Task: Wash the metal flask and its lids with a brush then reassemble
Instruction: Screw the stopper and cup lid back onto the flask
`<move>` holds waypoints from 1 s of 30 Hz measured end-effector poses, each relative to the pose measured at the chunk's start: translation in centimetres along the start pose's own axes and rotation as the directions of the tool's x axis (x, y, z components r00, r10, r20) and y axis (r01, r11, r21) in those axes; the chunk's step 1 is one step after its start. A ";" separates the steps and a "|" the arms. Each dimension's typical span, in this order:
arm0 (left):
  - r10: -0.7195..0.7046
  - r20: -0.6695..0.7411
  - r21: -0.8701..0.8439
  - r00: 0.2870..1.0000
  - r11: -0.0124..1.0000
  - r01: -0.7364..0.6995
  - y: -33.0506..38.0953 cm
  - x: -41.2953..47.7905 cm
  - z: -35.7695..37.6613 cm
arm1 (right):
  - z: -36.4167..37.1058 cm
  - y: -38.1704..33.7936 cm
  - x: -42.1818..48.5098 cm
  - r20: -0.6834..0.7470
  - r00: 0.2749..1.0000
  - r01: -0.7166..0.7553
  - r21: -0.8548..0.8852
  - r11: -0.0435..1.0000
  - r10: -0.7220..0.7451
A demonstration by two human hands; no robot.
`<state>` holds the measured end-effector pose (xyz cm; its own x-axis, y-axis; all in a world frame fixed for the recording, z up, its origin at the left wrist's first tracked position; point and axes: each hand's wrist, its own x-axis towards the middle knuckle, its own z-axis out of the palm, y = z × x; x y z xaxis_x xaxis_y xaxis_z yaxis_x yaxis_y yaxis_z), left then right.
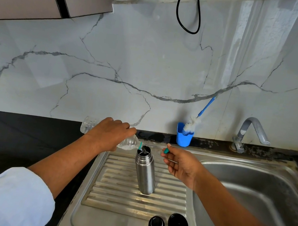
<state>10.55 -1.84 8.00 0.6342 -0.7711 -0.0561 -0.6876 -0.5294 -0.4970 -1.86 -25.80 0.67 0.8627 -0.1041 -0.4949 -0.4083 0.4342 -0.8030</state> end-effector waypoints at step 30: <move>0.038 -0.050 -0.004 0.998 0.999 -0.038 -0.6 0.0 -0.3 | 0.2 0.3 -0.1 -0.006 1.000 -0.006 0.001 1.000 0.006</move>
<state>10.87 -1.67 8.58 0.5890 -0.8075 -0.0314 -0.7128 -0.5009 -0.4909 -1.96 -25.49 0.56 0.8584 -0.1067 -0.5017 -0.4131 0.4359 -0.7996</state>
